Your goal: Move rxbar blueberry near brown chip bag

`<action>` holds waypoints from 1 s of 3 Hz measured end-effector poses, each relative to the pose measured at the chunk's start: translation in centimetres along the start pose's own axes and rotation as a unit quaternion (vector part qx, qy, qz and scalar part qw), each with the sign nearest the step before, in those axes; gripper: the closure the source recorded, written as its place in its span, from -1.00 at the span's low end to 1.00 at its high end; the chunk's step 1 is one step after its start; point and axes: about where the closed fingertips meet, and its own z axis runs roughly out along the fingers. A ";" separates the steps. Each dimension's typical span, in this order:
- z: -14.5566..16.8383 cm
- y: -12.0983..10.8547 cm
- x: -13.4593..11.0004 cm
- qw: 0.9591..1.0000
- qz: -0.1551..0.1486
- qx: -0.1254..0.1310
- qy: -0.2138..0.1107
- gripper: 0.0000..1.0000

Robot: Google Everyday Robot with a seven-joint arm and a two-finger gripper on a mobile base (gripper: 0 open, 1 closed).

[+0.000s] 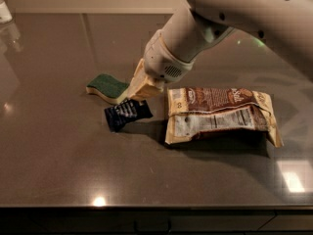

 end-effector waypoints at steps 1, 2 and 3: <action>-2.7 -2.4 2.0 0.999 0.013 0.032 0.029 1.00; -4.9 -4.1 4.3 0.996 0.033 0.055 0.058 1.00; -6.8 -5.3 7.0 0.991 0.061 0.070 0.091 0.66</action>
Offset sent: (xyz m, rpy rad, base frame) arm 0.0725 -0.1032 0.0331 -0.1427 -0.0842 -0.2387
